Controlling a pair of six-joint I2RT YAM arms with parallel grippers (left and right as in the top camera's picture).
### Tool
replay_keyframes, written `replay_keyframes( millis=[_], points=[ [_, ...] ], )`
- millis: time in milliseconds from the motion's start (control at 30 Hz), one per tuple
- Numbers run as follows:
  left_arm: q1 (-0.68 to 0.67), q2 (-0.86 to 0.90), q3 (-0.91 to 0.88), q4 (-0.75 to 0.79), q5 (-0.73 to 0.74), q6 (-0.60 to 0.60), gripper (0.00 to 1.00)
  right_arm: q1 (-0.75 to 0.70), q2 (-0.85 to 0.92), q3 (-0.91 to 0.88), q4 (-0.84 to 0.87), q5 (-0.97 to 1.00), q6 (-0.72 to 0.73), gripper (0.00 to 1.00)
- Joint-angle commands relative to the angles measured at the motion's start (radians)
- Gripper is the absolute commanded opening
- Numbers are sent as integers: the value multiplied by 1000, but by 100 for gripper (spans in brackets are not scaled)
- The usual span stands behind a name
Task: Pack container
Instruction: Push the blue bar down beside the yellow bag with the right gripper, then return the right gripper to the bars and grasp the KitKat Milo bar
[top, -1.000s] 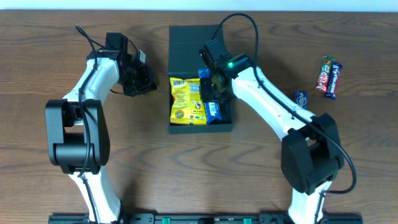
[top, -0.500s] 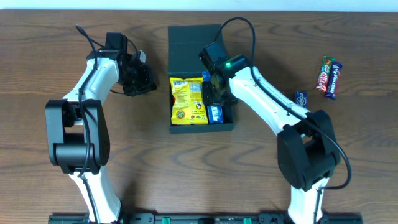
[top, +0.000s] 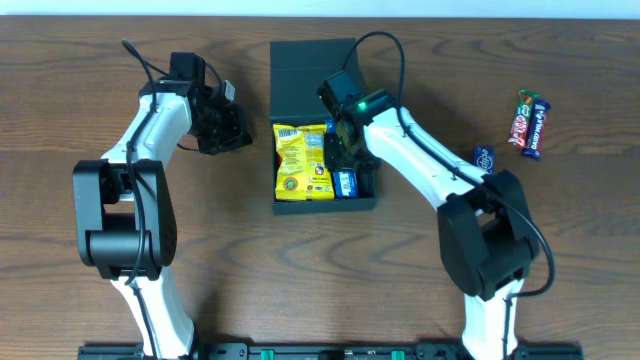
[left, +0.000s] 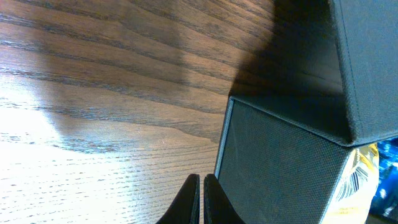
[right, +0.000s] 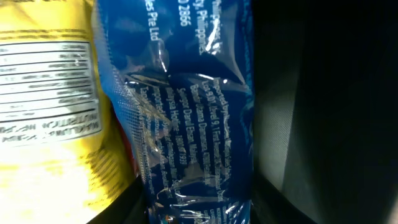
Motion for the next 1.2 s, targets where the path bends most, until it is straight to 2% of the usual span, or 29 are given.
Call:
replay_keyframes(
  millis=[0, 133, 167, 200, 300, 500, 700, 733, 767, 800, 900, 1033, 1133, 1167],
  points=[
    [0, 16, 10, -3, 8, 11, 6, 11, 28, -3, 8, 11, 15, 1],
    [0, 16, 10, -3, 8, 11, 6, 11, 29, -3, 43, 11, 15, 1],
    [0, 16, 10, -3, 8, 11, 6, 11, 29, -3, 49, 11, 15, 10],
    [0, 16, 10, -4, 8, 11, 6, 11, 29, -3, 48, 11, 15, 26],
    [0, 16, 10, -3, 7, 11, 6, 6, 22, 6, 36, 11, 7, 58],
    [0, 16, 10, -3, 7, 11, 6, 0, -20, 74, 18, 38, -52, 54],
    [0, 16, 10, -3, 7, 11, 6, -3, -22, 180, -76, 62, -66, 50],
    [0, 16, 10, -3, 7, 11, 6, -3, -22, 198, -89, 76, -74, 46],
    [0, 16, 10, -2, 7, 11, 5, -5, -22, 214, -101, 99, -89, 27],
    [0, 16, 10, -3, 7, 11, 6, -8, -22, 232, -114, 134, -122, 1],
    [0, 16, 10, -3, 7, 15, 6, -51, -22, 273, -198, 263, -158, 1],
    [0, 16, 10, -3, 7, 15, 6, -193, -23, 330, -308, 289, -208, 1],
    [0, 16, 10, -3, 7, 20, 6, -330, -23, 342, -351, 291, -267, 6],
    [0, 16, 10, -3, 7, 23, 6, -388, -23, 342, -360, 295, -273, 11]
  ],
)
